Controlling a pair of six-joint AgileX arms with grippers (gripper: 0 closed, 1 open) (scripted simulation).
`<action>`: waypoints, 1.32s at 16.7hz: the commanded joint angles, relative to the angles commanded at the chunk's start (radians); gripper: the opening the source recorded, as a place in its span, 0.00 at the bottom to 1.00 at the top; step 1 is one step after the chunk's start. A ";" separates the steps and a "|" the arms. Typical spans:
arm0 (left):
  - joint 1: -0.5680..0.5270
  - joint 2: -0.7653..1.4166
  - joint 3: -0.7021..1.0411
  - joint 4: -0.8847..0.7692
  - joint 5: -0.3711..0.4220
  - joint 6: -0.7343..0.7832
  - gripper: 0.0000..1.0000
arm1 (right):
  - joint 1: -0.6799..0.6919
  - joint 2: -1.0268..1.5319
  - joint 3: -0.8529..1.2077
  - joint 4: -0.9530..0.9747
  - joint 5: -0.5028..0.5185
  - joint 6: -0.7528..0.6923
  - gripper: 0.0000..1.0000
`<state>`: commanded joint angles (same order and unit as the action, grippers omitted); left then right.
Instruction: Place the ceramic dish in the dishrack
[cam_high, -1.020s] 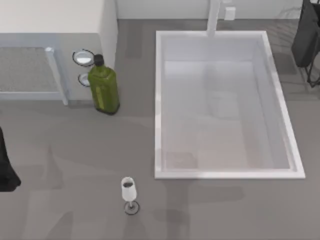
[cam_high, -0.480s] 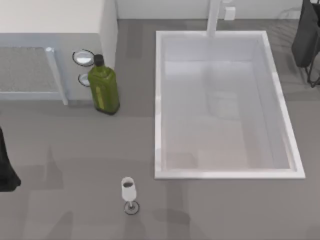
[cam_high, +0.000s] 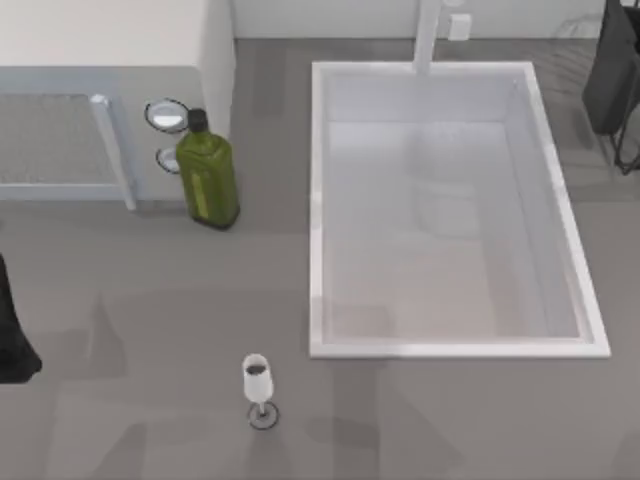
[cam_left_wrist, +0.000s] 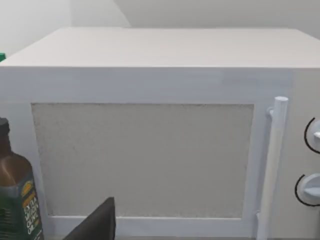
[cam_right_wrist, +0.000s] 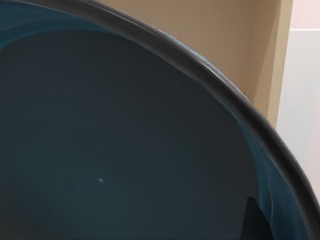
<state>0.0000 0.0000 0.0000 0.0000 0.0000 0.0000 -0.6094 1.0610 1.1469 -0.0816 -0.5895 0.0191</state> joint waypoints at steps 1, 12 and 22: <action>0.000 0.000 0.000 0.000 0.000 0.000 1.00 | 0.012 0.042 -0.004 0.043 0.015 0.000 0.00; 0.000 0.000 0.000 0.000 0.000 0.000 1.00 | 0.259 0.658 -0.139 0.813 0.269 -0.004 0.00; 0.000 0.000 0.000 0.000 0.000 0.000 1.00 | 0.303 0.736 -0.168 0.905 0.312 -0.003 0.15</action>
<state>0.0000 0.0000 0.0000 0.0000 0.0000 0.0000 -0.3068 1.7970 0.9786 0.8231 -0.2772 0.0162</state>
